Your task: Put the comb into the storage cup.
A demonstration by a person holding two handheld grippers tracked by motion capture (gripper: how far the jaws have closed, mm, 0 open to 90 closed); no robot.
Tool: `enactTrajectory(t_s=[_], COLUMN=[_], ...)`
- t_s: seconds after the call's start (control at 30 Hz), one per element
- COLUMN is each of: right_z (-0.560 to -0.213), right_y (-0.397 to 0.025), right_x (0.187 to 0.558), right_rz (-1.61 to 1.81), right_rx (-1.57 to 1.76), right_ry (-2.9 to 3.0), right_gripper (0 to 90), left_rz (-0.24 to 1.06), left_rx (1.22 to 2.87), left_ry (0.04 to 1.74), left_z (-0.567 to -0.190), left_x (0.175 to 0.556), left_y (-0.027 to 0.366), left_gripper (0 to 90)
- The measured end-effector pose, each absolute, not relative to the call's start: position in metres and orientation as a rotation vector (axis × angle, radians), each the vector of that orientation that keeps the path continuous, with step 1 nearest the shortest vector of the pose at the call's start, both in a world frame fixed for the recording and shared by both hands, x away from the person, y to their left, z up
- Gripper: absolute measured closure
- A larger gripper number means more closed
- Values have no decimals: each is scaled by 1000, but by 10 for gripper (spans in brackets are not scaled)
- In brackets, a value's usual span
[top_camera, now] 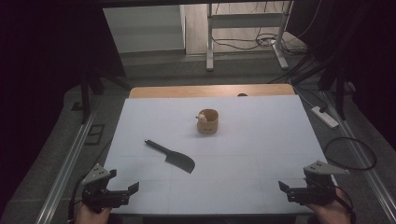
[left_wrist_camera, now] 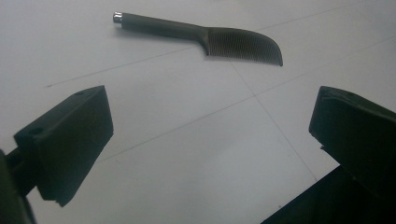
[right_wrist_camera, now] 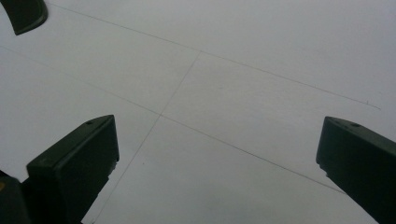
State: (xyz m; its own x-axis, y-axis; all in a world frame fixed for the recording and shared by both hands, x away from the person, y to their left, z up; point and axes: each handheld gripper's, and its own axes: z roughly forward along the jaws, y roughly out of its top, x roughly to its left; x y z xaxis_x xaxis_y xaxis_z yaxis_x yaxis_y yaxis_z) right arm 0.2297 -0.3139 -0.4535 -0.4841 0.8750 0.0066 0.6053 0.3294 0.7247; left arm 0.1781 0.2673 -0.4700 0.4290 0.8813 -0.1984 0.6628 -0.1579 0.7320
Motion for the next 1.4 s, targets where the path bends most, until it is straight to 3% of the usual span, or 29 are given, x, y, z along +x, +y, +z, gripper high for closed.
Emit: enactTrajectory(t_s=[1.4], right_z=[-454], right_y=[-310], right_x=[232], right_rz=[941], right_rx=[1277], right_ry=[2251], right_gripper=[0], left_rz=[284], left_rx=[2006], left_ry=[1207], left_z=[-467], left_x=[238], left_y=[251], left_gripper=[0])
